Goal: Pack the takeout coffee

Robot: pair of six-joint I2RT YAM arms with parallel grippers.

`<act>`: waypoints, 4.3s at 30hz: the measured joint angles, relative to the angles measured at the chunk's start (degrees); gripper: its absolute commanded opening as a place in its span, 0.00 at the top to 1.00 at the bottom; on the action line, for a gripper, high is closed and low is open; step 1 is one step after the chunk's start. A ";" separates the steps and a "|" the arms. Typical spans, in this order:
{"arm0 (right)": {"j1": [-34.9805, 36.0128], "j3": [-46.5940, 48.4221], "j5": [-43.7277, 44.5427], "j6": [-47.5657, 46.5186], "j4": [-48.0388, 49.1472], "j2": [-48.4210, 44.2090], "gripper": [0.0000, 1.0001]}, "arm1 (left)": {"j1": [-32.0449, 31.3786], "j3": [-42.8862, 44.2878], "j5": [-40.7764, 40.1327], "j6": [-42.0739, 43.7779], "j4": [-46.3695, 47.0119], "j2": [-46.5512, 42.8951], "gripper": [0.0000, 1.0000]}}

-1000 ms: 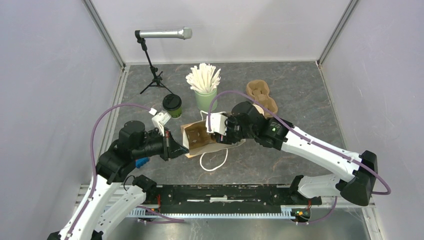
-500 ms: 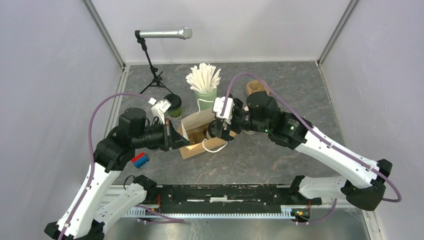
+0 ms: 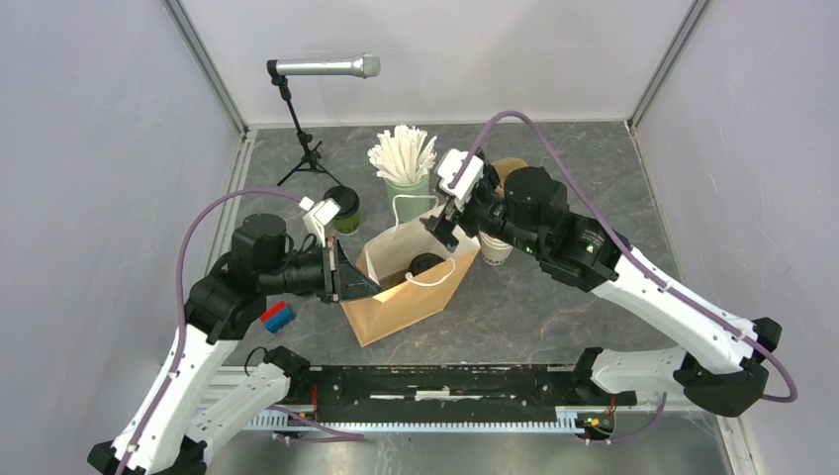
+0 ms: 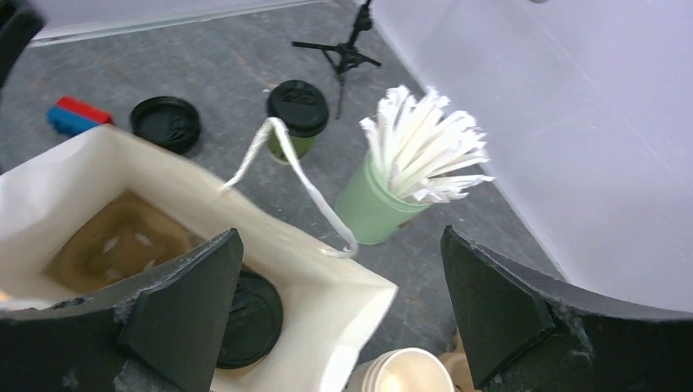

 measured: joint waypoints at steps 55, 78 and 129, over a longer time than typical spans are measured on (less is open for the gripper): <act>-0.63 10.05 8.02 8.17 -18.86 0.52 0.02 | 15.74 53.66 -42.42 30.18 -16.06 69.61 0.09; -0.63 18.23 8.13 2.67 -24.83 9.86 0.02 | 17.51 53.83 -39.10 37.64 -23.34 71.87 0.08; -0.63 20.39 8.59 2.43 -25.90 12.39 0.02 | 15.06 53.09 -45.07 43.28 -23.28 76.46 0.07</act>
